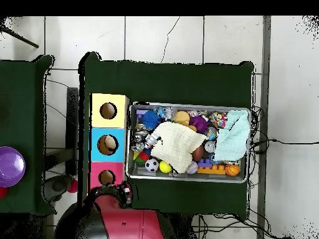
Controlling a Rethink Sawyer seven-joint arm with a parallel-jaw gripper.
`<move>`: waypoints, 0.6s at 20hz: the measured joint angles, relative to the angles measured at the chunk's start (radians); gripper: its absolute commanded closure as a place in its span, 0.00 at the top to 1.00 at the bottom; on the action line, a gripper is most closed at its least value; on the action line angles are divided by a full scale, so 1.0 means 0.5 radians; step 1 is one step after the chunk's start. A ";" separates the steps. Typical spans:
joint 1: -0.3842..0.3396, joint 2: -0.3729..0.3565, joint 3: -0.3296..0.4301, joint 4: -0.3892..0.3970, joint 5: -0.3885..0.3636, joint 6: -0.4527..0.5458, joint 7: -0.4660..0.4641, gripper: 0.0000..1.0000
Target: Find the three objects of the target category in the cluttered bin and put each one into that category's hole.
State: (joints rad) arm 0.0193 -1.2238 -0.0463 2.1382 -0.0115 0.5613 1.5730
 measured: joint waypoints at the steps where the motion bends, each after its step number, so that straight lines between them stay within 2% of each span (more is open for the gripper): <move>1: -0.013 0.022 -0.002 0.000 0.000 -0.026 0.000 1.00; 9: -0.121 0.226 -0.027 -0.036 -0.087 -0.281 0.000 1.00; 12: -0.188 0.360 -0.036 -0.089 -0.159 -0.376 0.000 1.00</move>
State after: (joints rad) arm -0.0745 -1.0437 -0.0645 2.0938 -0.0907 0.3735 1.5730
